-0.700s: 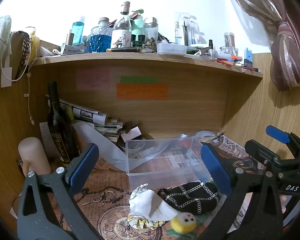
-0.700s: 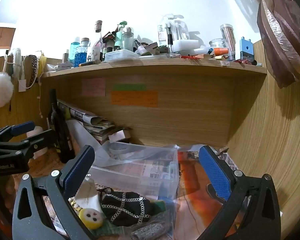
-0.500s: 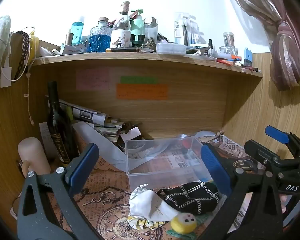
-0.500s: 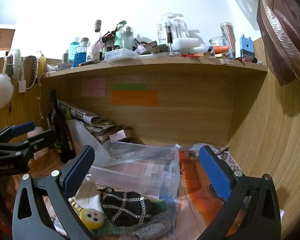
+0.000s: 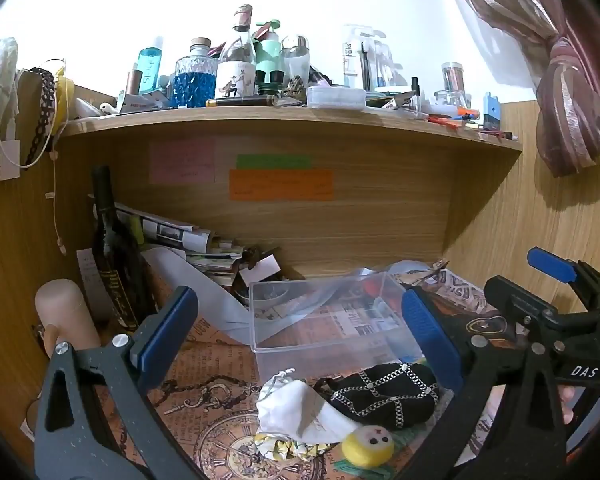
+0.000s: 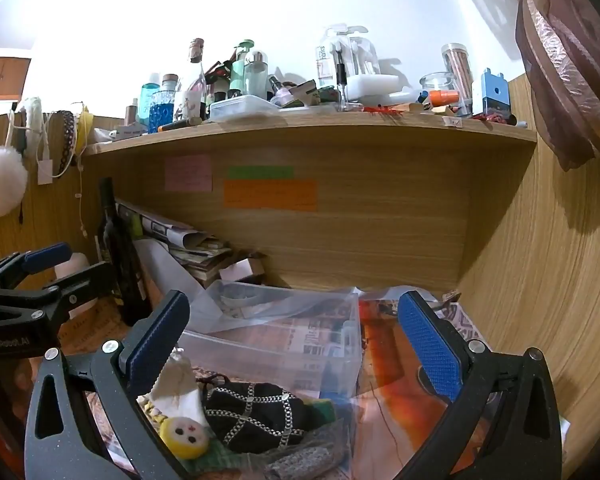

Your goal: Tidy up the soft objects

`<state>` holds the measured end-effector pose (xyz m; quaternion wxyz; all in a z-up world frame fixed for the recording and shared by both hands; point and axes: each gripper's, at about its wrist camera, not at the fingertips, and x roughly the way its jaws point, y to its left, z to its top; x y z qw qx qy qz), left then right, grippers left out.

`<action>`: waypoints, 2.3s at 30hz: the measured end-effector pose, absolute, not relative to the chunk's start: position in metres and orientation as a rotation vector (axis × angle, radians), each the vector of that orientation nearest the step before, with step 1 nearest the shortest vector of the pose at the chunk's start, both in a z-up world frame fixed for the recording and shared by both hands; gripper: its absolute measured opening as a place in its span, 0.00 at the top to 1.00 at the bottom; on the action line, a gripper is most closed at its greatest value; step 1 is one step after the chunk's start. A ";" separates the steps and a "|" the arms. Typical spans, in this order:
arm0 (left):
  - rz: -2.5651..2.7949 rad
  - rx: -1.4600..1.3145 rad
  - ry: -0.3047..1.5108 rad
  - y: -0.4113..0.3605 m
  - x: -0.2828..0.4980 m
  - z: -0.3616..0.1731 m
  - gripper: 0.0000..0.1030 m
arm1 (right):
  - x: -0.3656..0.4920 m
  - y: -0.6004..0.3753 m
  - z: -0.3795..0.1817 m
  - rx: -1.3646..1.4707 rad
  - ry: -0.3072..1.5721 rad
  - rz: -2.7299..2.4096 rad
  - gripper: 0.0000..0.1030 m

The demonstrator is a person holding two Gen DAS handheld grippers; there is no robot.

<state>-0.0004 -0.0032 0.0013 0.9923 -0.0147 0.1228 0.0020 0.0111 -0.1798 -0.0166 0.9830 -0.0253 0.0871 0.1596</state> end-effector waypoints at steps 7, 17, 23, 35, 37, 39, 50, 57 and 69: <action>0.004 -0.027 0.252 -0.002 0.002 0.001 0.00 | 0.012 -0.180 -0.017 -0.047 0.177 0.320 0.00; 0.003 -0.029 0.250 -0.003 0.002 0.000 0.00 | 0.012 -0.180 -0.017 -0.044 0.178 0.322 0.00; 0.003 -0.026 0.249 -0.003 0.002 -0.001 0.00 | 0.012 -0.180 -0.017 -0.044 0.175 0.323 0.00; -0.001 -0.023 0.242 -0.005 0.001 0.000 0.00 | 0.010 -0.182 -0.014 -0.031 0.173 0.316 0.00; -0.003 -0.024 0.240 -0.005 0.001 0.000 0.00 | 0.009 -0.182 -0.013 -0.030 0.171 0.316 0.00; -0.002 -0.022 0.236 -0.005 0.000 0.001 0.00 | 0.009 -0.182 -0.013 -0.031 0.170 0.315 0.00; 0.005 -0.022 0.231 -0.004 -0.001 0.001 0.00 | 0.010 -0.181 -0.012 -0.032 0.167 0.321 0.00; 0.006 -0.024 0.230 -0.001 -0.002 0.001 0.00 | 0.010 -0.179 -0.012 -0.039 0.164 0.324 0.00; 0.004 -0.027 0.235 0.001 -0.003 0.000 0.00 | 0.011 -0.179 -0.013 -0.038 0.162 0.327 0.00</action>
